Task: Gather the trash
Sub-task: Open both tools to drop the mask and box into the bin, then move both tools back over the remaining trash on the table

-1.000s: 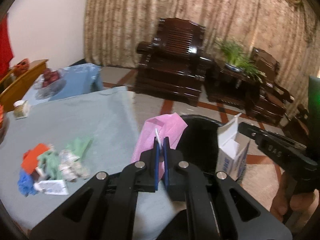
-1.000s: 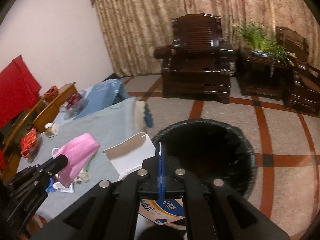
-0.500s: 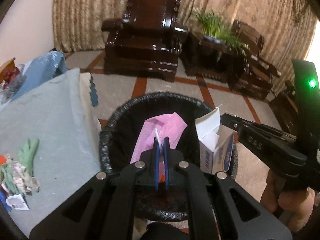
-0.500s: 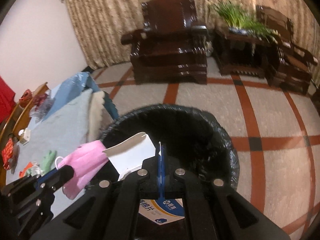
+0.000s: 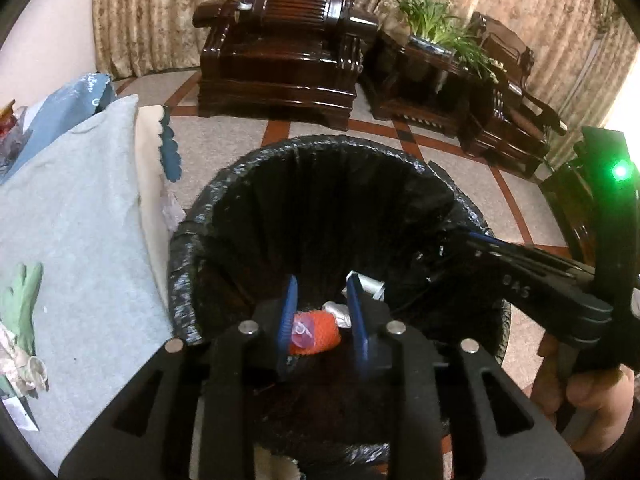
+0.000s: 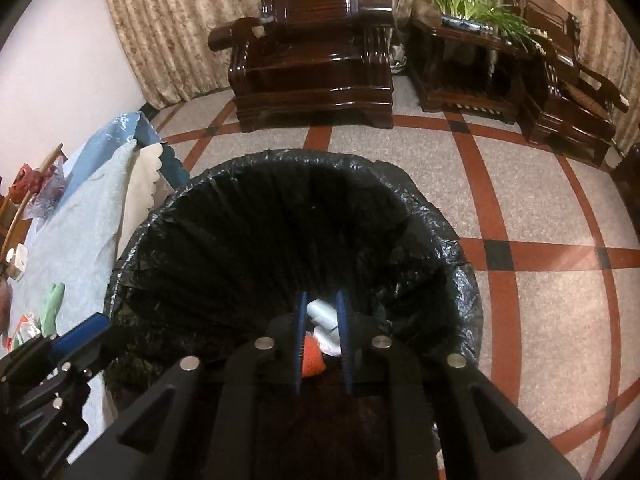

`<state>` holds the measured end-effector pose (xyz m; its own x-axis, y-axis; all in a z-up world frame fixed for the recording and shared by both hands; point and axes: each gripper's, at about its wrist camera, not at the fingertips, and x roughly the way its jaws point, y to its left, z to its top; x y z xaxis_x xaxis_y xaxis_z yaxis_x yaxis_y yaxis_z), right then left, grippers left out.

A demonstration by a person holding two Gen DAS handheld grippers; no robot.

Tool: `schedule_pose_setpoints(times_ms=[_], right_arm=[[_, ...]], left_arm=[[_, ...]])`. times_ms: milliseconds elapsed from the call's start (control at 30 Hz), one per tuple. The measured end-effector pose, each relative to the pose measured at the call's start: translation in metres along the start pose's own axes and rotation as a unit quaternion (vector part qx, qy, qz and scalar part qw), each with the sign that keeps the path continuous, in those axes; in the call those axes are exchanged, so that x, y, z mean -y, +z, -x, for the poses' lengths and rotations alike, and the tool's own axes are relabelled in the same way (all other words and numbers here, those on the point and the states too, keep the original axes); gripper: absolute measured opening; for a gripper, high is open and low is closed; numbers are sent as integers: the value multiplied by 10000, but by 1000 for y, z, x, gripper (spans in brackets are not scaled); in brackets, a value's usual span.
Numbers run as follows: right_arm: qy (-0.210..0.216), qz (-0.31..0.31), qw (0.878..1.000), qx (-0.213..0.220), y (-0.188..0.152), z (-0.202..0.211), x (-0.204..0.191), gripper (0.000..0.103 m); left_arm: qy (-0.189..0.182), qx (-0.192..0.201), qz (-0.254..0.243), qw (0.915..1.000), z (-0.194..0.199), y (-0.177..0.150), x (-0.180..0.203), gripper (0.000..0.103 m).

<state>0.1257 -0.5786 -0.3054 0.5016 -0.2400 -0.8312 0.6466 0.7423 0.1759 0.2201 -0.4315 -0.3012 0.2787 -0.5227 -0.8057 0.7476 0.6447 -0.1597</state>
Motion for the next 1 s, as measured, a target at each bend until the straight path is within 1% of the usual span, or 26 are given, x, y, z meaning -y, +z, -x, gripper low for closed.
schedule_pose_setpoints(times_ms=[33, 67, 100, 167, 200, 267, 300, 333, 367, 400, 433, 467, 533, 667, 700, 800, 833, 933, 1000], right_arm=[[34, -7, 10000, 8, -1, 4, -1, 16], [57, -20, 10000, 23, -2, 8, -3, 16], [88, -19, 10000, 37, -2, 12, -4, 16], [220, 17, 9997, 80, -6, 26, -12, 16], [277, 57, 9995, 120, -6, 33, -18, 16], [419, 169, 9987, 226, -11, 50, -29, 21], [492, 220, 9982, 270, -13, 56, -35, 28], [582, 284, 9973, 333, -17, 65, -44, 37], [650, 335, 9965, 402, -20, 74, -51, 42], [749, 414, 9950, 518, -25, 85, -62, 52], [853, 497, 9931, 627, -29, 95, -72, 59], [947, 619, 9910, 711, -33, 104, -85, 60], [1120, 829, 9872, 777, -40, 115, -106, 67], [1525, 1229, 9776, 772, -54, 128, -154, 69], [1603, 1361, 9746, 770, -59, 131, -169, 70], [1831, 1629, 9669, 704, -73, 134, -206, 70], [1896, 1732, 9640, 687, -78, 135, -220, 70], [2030, 2009, 9561, 661, -94, 136, -256, 70], [2159, 2187, 9495, 628, -106, 135, -284, 70]], left_arm=[[25, 46, -1, 10000, 4, -1, -1, 28], [57, 92, 7, 9999, 10, -1, -3, 33], [158, 164, 52, 9997, 18, -3, -7, 43], [390, 267, 104, 9988, 33, -4, -12, 52], [475, 324, 165, 9982, 43, -6, -19, 52], [471, 394, 317, 9976, 62, -10, -31, 53], [523, 437, 357, 9970, 71, -12, -35, 59], [671, 523, 415, 9955, 84, -17, -44, 63], [799, 590, 467, 9940, 96, -22, -52, 70], [910, 685, 540, 9920, 110, -28, -62, 74], [984, 746, 600, 9905, 121, -33, -70, 76], [1077, 798, 681, 9886, 134, -40, -80, 79], [1288, 881, 823, 9843, 156, -53, -99, 81], [1803, 1096, 1175, 9704, 207, -89, -145, 86], [1977, 1146, 1281, 9651, 221, -101, -159, 86], [2330, 1256, 1500, 9526, 251, -125, -191, 87], [2453, 1315, 1630, 9465, 265, -136, -208, 87], [2643, 1366, 1916, 9353, 285, -160, -242, 87], [2722, 1371, 2056, 9300, 295, -174, -262, 87]])
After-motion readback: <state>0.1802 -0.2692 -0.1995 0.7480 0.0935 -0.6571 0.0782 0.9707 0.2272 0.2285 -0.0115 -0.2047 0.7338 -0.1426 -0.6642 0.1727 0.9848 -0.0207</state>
